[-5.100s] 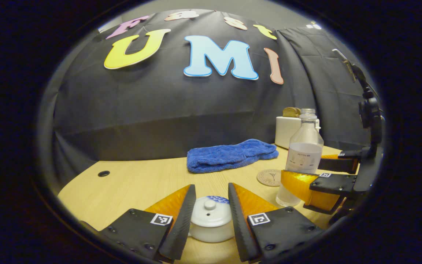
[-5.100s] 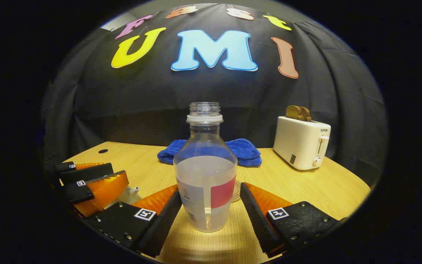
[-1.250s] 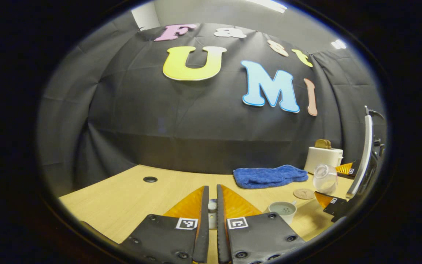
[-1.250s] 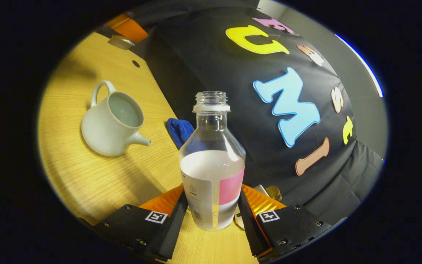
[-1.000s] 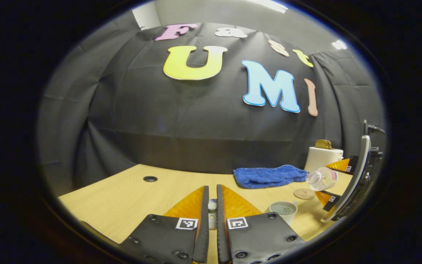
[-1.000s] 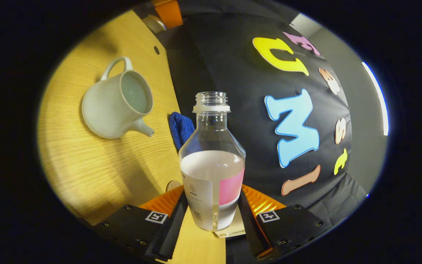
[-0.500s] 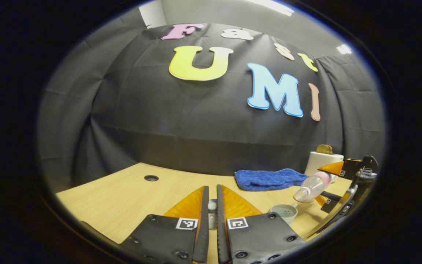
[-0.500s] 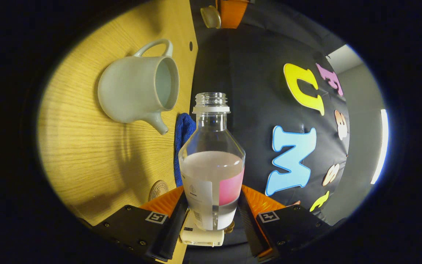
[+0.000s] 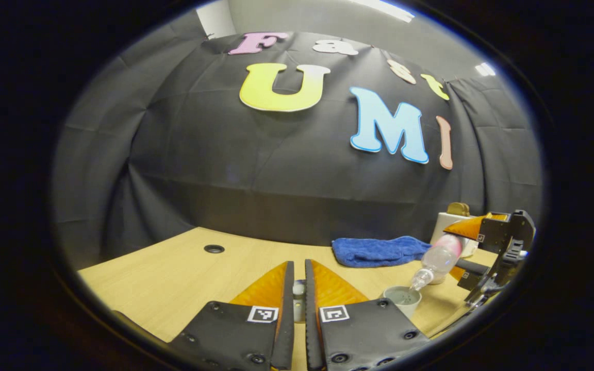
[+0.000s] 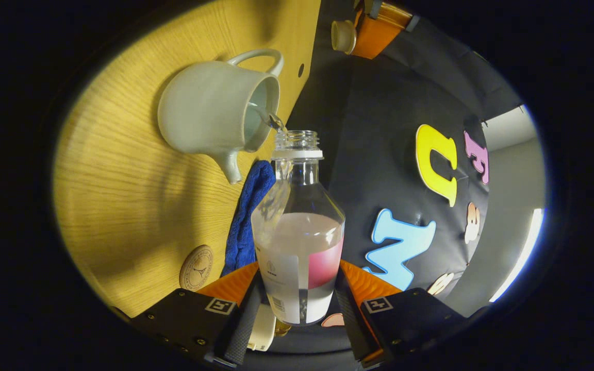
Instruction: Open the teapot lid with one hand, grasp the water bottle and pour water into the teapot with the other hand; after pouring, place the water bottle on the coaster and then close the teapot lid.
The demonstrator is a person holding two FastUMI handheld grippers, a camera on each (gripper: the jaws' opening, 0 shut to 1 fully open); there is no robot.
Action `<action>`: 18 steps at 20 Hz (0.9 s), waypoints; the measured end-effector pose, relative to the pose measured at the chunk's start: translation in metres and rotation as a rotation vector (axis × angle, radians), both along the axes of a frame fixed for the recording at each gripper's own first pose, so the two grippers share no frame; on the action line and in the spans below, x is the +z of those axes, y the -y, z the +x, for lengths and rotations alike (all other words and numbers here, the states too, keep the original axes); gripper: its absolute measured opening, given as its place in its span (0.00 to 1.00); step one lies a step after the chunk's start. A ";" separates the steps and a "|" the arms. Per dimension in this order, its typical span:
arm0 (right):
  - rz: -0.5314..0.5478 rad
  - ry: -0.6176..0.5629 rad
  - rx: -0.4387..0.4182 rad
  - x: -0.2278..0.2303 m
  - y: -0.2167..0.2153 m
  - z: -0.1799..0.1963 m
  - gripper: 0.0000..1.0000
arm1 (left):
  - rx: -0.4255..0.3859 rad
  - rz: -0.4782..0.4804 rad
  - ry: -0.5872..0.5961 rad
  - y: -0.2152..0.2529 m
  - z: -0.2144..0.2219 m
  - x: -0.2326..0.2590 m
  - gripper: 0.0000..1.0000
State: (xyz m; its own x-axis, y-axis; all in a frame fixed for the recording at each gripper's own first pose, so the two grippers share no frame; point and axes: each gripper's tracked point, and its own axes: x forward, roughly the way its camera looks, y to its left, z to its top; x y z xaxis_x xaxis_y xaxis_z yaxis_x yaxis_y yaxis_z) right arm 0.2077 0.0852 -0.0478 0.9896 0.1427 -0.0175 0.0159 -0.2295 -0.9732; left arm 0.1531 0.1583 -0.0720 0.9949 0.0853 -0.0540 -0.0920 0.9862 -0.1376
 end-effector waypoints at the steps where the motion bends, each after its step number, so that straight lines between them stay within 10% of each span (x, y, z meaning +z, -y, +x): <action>1: -0.008 0.004 0.003 0.003 -0.001 0.003 0.75 | 0.001 0.001 0.002 -0.001 0.000 0.001 0.15; 18: -0.206 0.095 0.089 0.026 -0.017 0.002 0.75 | -0.001 0.001 -0.026 -0.001 0.004 -0.011 0.17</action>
State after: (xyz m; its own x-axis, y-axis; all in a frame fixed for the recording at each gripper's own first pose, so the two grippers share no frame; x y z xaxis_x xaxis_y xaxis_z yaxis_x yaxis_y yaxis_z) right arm 0.2093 0.1018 -0.0220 0.9718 0.2328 0.0371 0.1341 -0.4165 -0.8992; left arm 0.1570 0.1597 -0.0829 0.9932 0.0847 -0.0799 -0.0949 0.9864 -0.1338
